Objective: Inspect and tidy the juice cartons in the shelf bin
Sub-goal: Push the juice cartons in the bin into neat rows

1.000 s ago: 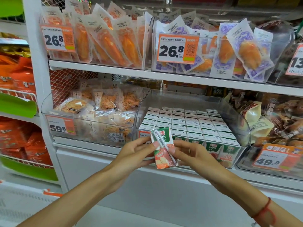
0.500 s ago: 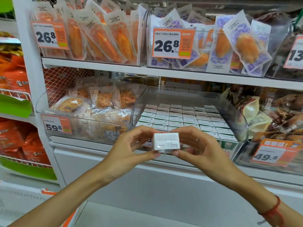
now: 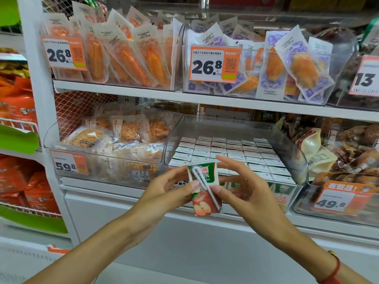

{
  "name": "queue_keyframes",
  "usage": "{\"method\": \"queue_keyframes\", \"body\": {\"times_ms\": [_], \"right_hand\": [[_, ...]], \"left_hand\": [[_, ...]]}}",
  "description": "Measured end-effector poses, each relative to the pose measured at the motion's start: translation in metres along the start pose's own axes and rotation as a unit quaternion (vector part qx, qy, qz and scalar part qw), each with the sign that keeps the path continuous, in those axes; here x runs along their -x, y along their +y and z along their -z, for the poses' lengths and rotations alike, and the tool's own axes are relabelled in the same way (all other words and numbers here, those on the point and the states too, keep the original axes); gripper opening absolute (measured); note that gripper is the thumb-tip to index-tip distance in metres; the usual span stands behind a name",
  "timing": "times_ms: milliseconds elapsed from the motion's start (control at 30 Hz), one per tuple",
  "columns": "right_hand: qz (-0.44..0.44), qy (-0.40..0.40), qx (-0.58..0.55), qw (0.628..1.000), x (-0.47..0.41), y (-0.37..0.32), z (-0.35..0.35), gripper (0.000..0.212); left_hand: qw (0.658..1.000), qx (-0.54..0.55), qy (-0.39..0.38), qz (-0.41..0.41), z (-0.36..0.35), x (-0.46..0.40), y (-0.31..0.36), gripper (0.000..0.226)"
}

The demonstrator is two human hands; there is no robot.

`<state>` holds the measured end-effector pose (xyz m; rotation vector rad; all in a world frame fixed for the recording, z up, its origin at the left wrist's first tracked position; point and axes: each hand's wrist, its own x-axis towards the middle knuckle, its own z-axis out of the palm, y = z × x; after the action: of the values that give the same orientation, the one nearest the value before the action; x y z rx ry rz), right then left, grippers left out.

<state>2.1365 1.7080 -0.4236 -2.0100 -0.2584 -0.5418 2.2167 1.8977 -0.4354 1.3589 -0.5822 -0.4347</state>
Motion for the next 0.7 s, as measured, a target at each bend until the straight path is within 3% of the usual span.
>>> {"method": "queue_keyframes", "body": {"times_ms": [133, 267, 533, 700], "right_hand": [[-0.007, -0.092, 0.062, 0.994, 0.0028, 0.0041, -0.0013, 0.063], [0.005, -0.129, 0.105, 0.986, 0.0046, 0.0068, -0.0027, 0.065], [-0.046, -0.061, 0.021, 0.997, 0.0002, 0.0021, -0.0088, 0.052], [-0.174, -0.03, -0.078, 0.981, -0.0007, 0.0053, -0.0081, 0.045]], "left_hand": [[0.998, 0.046, 0.024, 0.036, 0.0049, -0.0022, 0.0002, 0.046], [0.994, 0.076, 0.057, 0.06, 0.0087, -0.0025, -0.0018, 0.052], [0.979, 0.133, 0.057, 0.141, 0.0056, -0.0032, 0.0009, 0.051], [0.952, 0.176, 0.041, 0.247, 0.0038, 0.0001, 0.005, 0.07]]}}
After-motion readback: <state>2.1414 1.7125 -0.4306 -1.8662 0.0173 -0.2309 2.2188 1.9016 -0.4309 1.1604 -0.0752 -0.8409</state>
